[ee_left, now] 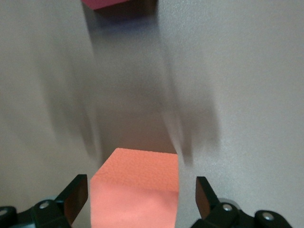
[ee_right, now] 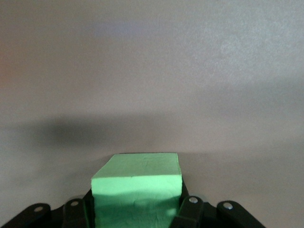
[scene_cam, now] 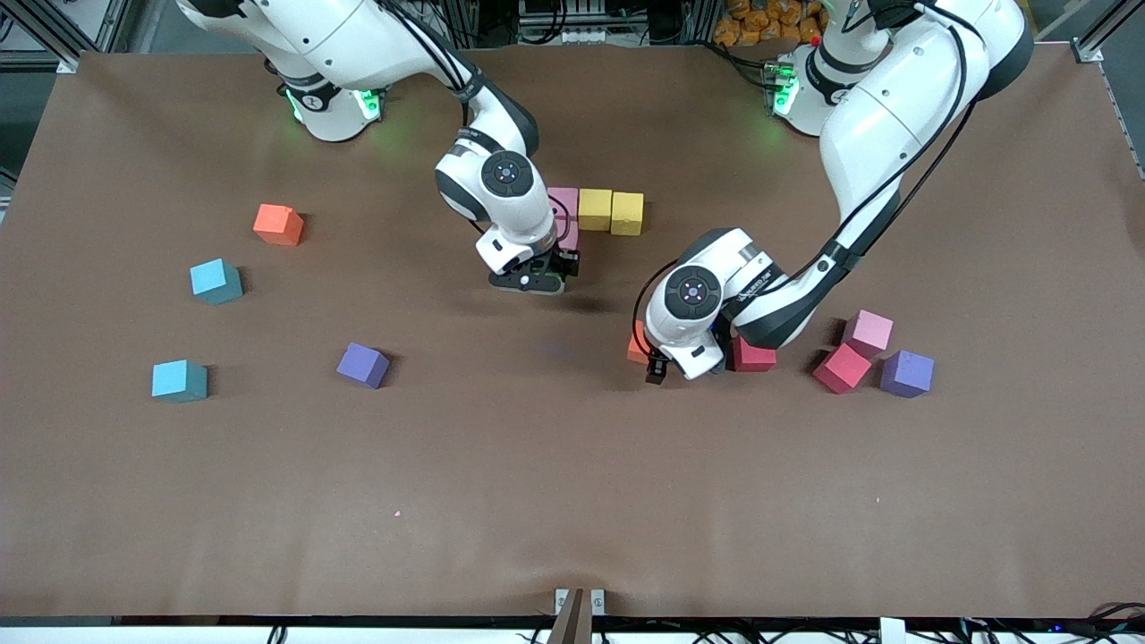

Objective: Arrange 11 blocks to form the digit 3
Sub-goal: 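Carry the green cube toward the pink cubes while the left gripper lifts orange, then place the green cube below the pinks while the left gripper carries orange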

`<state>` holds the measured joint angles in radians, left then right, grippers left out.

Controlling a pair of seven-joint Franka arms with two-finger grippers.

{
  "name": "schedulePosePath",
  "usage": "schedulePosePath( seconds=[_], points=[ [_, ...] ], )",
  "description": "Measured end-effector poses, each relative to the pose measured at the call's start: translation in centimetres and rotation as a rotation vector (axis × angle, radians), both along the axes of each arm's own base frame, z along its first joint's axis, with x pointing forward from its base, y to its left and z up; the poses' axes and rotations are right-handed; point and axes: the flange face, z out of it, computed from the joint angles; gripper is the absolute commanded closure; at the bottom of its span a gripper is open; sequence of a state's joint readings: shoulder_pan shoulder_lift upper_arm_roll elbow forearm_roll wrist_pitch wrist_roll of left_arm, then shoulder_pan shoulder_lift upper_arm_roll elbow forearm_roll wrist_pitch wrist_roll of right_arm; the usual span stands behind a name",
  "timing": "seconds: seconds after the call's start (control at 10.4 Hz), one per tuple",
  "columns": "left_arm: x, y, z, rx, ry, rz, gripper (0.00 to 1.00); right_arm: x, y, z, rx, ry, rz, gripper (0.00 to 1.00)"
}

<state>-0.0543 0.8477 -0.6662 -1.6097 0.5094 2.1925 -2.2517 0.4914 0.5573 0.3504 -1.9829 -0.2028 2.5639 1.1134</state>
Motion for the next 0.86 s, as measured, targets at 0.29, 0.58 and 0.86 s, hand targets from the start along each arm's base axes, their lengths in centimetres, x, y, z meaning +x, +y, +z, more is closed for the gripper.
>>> schedulePosePath(
  seconds=[0.29,0.58,0.86],
  points=[
    [-0.09,-0.14,0.04,-0.004,0.004,0.003,0.21,-0.33,0.21,-0.07,-0.002,0.003,-0.007,0.76],
    [-0.15,-0.16,0.01,-0.009,0.012,0.011,0.34,-0.35,0.21,-0.08,-0.002,0.003,-0.008,0.75],
    [-0.09,-0.06,-0.05,-0.010,0.014,0.014,0.50,-0.41,0.24,-0.09,-0.002,0.003,-0.007,0.75]
  ],
)
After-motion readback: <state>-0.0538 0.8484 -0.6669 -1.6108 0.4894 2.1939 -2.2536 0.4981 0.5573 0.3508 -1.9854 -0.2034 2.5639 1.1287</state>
